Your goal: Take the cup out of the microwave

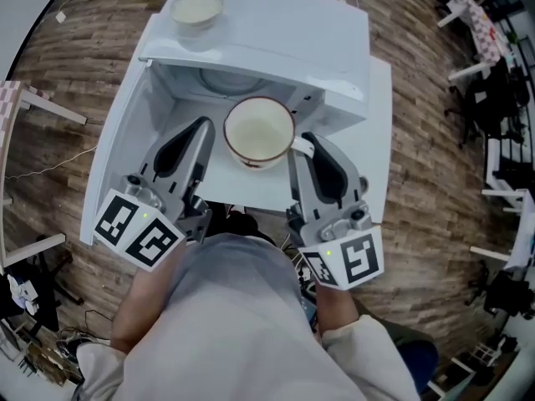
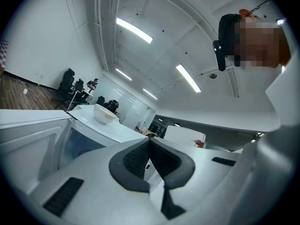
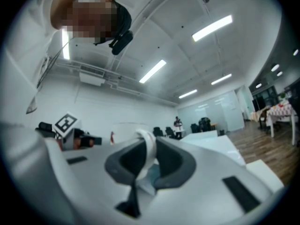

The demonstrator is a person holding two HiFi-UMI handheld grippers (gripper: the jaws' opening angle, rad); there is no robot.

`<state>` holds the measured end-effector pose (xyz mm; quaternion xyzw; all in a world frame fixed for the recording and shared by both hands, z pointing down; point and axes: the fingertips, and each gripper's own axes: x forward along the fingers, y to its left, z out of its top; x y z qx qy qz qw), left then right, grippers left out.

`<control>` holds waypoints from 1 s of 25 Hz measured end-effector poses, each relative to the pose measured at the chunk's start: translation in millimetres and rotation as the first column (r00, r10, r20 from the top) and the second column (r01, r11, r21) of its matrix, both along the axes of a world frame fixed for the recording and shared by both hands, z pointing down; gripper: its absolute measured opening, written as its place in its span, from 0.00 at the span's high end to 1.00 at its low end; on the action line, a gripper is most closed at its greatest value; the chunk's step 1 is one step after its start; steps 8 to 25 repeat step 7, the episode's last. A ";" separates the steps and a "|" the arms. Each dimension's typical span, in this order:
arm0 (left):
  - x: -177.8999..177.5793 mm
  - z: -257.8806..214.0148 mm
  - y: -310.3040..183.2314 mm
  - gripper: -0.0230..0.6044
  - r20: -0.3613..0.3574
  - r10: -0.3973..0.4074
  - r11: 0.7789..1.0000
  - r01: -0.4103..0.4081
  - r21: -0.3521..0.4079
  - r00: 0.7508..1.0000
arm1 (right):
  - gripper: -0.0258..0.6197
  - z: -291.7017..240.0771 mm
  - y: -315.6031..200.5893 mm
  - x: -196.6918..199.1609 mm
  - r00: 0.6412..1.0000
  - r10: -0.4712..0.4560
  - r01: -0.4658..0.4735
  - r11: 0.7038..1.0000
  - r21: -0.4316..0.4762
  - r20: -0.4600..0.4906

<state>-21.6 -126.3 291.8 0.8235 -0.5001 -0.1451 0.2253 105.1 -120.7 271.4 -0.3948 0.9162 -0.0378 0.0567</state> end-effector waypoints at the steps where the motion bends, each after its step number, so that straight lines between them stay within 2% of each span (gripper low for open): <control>1: -0.4 0.2 -0.1 0.95 -0.001 -0.001 1.000 0.001 -0.001 1.000 | 0.86 0.1 -0.3 -0.8 1.000 -0.002 0.002 1.000 -0.001 0.000; 25: -1.1 -2.5 -2.6 0.95 -0.002 -0.005 1.000 0.005 0.001 1.000 | 0.86 -0.7 -3.3 -1.7 1.000 -0.010 0.010 1.000 -0.005 -0.001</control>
